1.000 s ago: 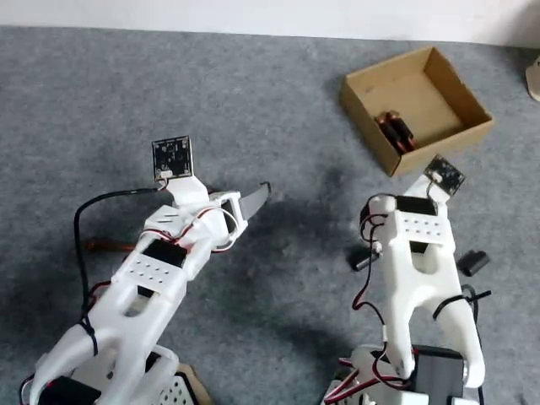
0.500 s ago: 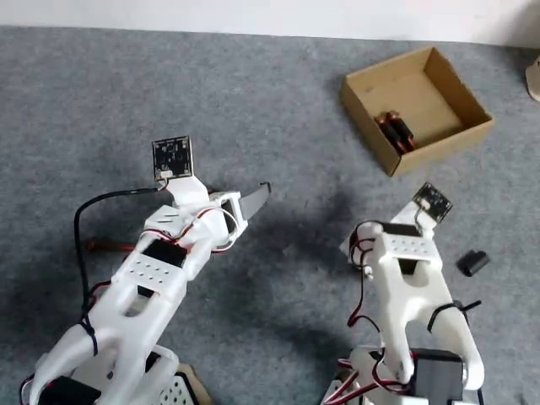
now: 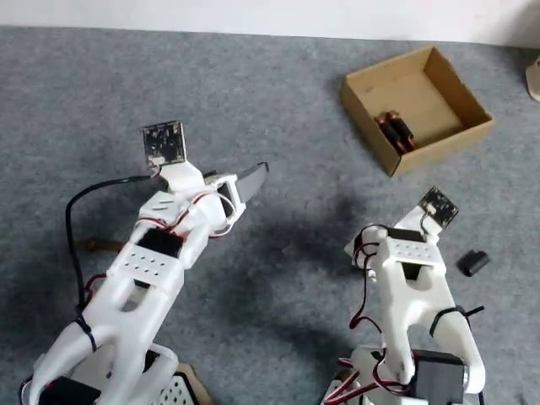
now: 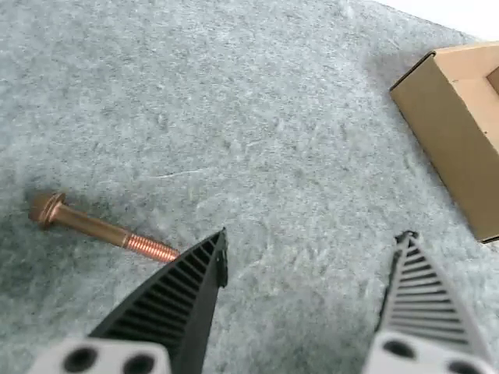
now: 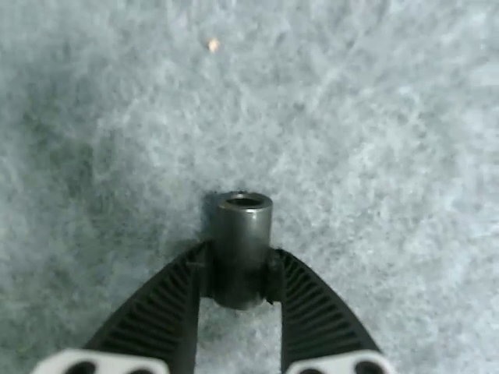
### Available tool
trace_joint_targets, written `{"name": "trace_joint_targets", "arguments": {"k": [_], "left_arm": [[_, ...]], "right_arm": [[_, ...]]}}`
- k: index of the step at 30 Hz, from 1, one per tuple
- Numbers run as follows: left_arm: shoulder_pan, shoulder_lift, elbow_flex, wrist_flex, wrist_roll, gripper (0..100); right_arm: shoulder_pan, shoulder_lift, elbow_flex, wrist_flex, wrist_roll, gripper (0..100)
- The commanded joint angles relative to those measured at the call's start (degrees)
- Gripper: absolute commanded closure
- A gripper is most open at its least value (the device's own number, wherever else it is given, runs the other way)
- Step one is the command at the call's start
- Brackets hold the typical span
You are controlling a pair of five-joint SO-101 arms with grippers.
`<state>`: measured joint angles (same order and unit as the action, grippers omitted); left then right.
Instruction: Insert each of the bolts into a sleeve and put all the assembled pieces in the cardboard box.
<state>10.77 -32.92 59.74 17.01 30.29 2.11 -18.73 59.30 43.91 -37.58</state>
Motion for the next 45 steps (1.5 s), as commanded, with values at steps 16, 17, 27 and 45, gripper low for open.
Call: {"name": "trace_joint_targets", "arguments": {"k": [16,17,27,45], "left_arm": [[-11.9,8.0,-16.0,24.3,19.1,73],[-12.0,11.0,-18.3,25.3,20.0,76],[-15.8,33.5,-38.8,37.4,30.9,76],[-18.1,53.8,-53.8,37.4,32.9,79]], "right_arm": [[-8.9,-27.0,2.7,6.5,-0.6,99.5],[-9.4,-29.4,4.6,6.5,-0.6,99.5],[-11.6,-53.3,21.4,0.3,-0.4,99.5],[-11.5,-86.1,31.8,8.0,-0.3,99.5]]}}
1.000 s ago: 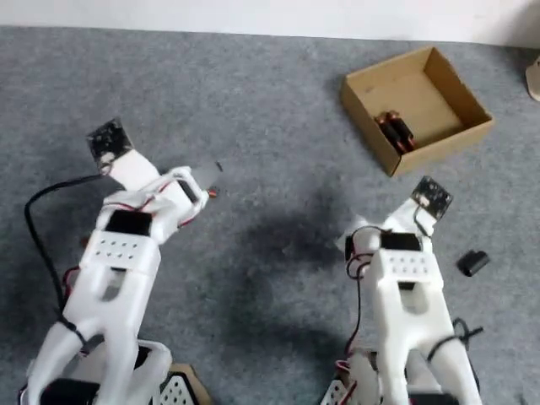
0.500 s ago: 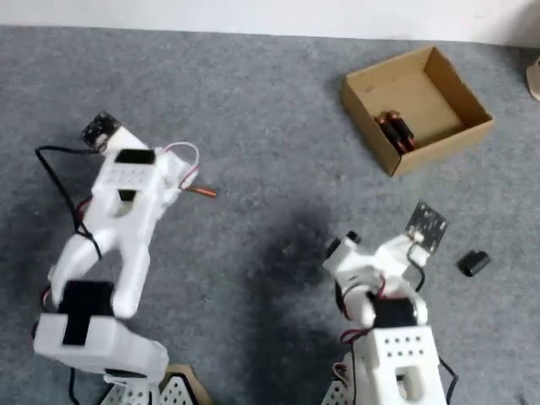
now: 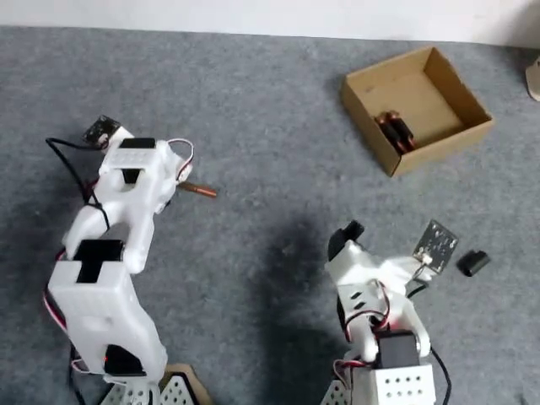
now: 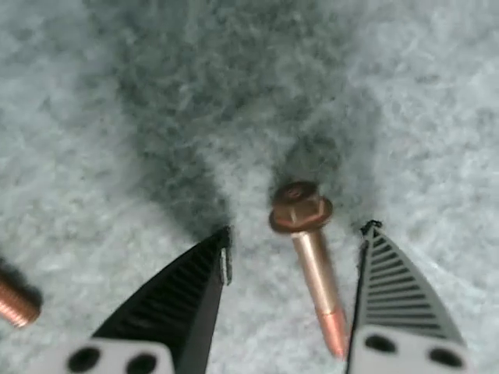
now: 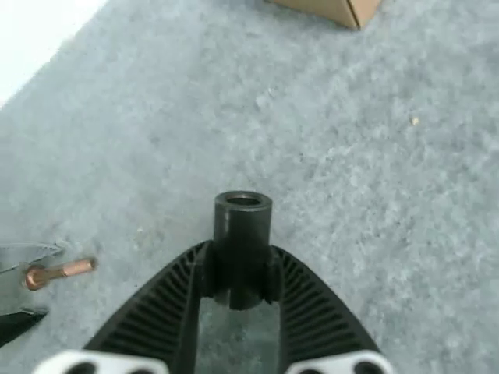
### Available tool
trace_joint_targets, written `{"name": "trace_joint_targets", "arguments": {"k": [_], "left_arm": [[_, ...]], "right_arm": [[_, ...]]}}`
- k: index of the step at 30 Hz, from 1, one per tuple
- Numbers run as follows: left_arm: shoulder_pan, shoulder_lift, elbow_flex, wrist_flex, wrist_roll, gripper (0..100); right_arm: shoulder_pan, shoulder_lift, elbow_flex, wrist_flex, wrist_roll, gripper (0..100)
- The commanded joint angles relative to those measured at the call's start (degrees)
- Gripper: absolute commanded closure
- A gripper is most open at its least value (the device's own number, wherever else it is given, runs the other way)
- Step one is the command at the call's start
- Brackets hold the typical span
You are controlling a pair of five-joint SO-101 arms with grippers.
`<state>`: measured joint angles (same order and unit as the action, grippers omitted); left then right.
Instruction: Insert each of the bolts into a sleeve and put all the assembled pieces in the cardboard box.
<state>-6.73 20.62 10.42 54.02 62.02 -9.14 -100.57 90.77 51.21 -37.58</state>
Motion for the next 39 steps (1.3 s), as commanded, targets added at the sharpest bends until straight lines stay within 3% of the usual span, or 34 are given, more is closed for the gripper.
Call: {"name": "trace_joint_targets", "arguments": {"k": [1,6,13,18,26,32,36,39], "left_arm": [[-0.6,1.1,-5.5,0.4,1.1,82],[-0.7,5.6,-11.1,0.6,1.0,100],[-0.5,5.1,-12.9,1.8,-2.2,99],[-0.4,-1.6,-13.3,7.8,-5.8,99],[0.1,-13.9,-12.8,14.9,-14.2,99],[3.7,-21.4,-12.7,17.8,-23.1,99],[7.0,-26.0,-12.7,17.4,-27.0,99],[10.2,-28.0,-12.7,17.4,-28.0,99]], "right_arm": [[-0.2,-4.9,0.9,1.0,-0.3,99.5],[1.2,-4.7,1.5,0.8,-0.2,99.5],[1.2,-4.7,1.5,-13.8,0.4,99.5],[-4.1,-4.7,0.1,-15.8,15.1,99.5],[-18.5,-4.7,-5.7,3.3,26.5,99.5],[-19.2,-4.7,-5.8,3.6,39.1,99.5],[-19.0,-4.8,-3.6,-4.7,40.3,99.5],[-19.2,-4.8,3.9,-16.6,40.1,99.5]]}}
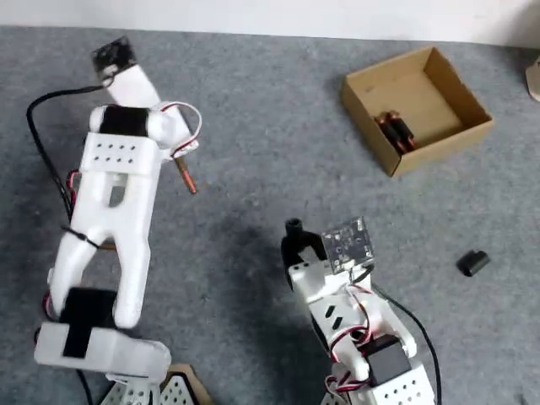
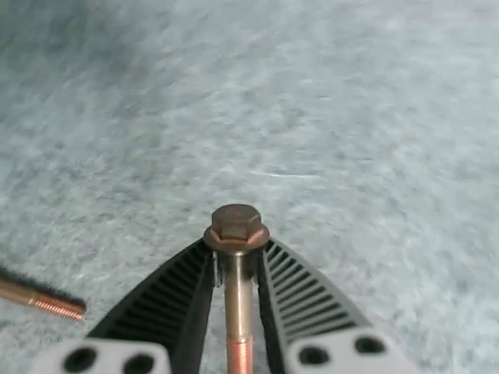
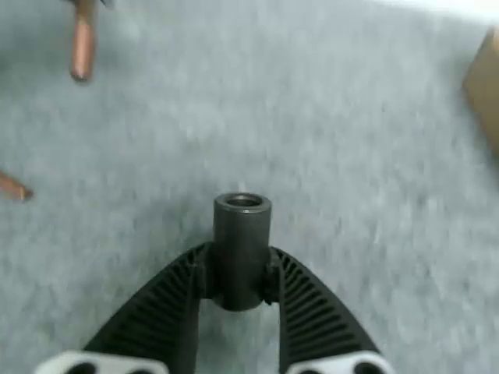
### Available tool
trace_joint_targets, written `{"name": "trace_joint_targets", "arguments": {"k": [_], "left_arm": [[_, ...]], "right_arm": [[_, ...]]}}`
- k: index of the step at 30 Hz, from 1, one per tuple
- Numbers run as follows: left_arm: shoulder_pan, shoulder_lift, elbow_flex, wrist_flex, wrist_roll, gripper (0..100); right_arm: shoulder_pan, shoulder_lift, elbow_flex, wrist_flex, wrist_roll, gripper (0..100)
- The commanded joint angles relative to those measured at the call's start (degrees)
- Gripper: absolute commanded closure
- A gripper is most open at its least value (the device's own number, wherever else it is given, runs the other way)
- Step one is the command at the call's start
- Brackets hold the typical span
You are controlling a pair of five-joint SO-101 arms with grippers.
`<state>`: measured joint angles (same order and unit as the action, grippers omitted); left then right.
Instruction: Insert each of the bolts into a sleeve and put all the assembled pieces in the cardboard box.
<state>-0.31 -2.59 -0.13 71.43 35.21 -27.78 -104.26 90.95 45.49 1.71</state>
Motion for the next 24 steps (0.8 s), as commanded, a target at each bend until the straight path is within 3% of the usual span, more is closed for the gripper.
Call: {"name": "trace_joint_targets", "arguments": {"k": [1,3,11,24], "left_arm": [[4.8,-5.1,-2.2,-0.4,-1.7,99],[6.5,-5.3,-1.1,-2.5,-1.6,99],[10.2,-5.9,7.4,-18.7,-5.9,99],[20.6,-19.6,9.8,-24.2,-9.7,99]], "right_arm": [[-0.6,-1.1,7.3,-16.0,1.0,99.5],[-0.5,-0.3,13.9,-23.3,0.6,99.4],[-3.2,-1.0,10.8,-25.3,-1.2,99.4],[-5.8,-1.0,10.8,-20.7,-1.2,99.4]]}}
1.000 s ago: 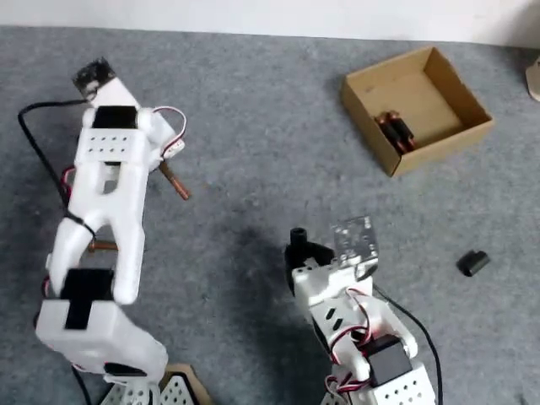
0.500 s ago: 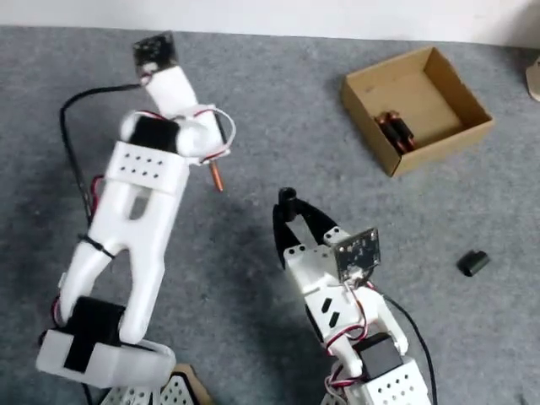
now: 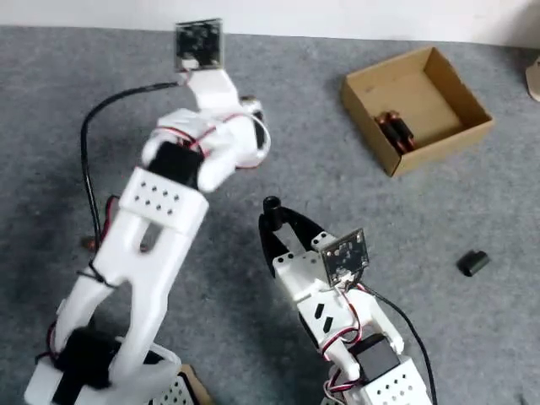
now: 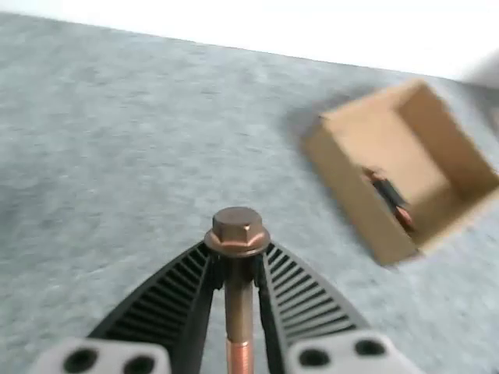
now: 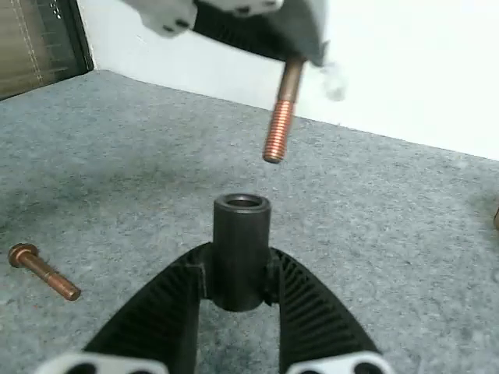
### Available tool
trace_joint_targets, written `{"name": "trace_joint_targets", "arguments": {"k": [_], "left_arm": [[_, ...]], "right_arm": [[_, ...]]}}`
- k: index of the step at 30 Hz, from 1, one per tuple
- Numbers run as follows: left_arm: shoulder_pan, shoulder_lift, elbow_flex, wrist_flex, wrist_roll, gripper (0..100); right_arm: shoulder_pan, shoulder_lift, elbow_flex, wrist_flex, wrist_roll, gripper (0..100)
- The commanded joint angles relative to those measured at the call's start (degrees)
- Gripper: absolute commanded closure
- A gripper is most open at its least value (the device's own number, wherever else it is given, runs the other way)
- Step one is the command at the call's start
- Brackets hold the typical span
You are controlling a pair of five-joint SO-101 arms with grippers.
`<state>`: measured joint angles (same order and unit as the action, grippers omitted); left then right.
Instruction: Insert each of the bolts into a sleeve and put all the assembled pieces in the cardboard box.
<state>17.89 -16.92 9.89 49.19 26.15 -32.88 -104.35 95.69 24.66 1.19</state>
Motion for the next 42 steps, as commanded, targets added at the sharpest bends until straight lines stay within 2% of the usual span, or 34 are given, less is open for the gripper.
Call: {"name": "trace_joint_targets", "arguments": {"k": [1,18,22,25,30,39,42], "left_arm": [[3.1,-6.1,0.0,-2.1,-0.6,99],[4.1,-25.7,17.0,-2.1,1.8,99],[4.4,-26.9,17.0,-2.2,2.5,99],[6.2,-26.9,16.8,-2.2,5.0,99],[9.6,-26.9,17.5,-2.1,5.0,99],[8.9,-26.8,20.4,-2.5,4.5,99],[7.3,-26.9,22.3,-6.8,3.0,99]], "right_arm": [[-0.7,-0.9,6.0,0.1,-0.7,99.4],[-0.6,-0.9,6.0,0.1,-0.8,99.4],[-0.6,-0.9,6.0,0.1,-0.8,99.4],[-0.6,-0.9,6.0,0.1,-0.8,99.4],[-0.6,-0.9,6.0,0.1,-0.8,99.4],[-0.6,-0.9,6.0,0.1,-0.8,99.4],[-0.6,-0.9,6.0,0.1,-0.8,99.4]]}}
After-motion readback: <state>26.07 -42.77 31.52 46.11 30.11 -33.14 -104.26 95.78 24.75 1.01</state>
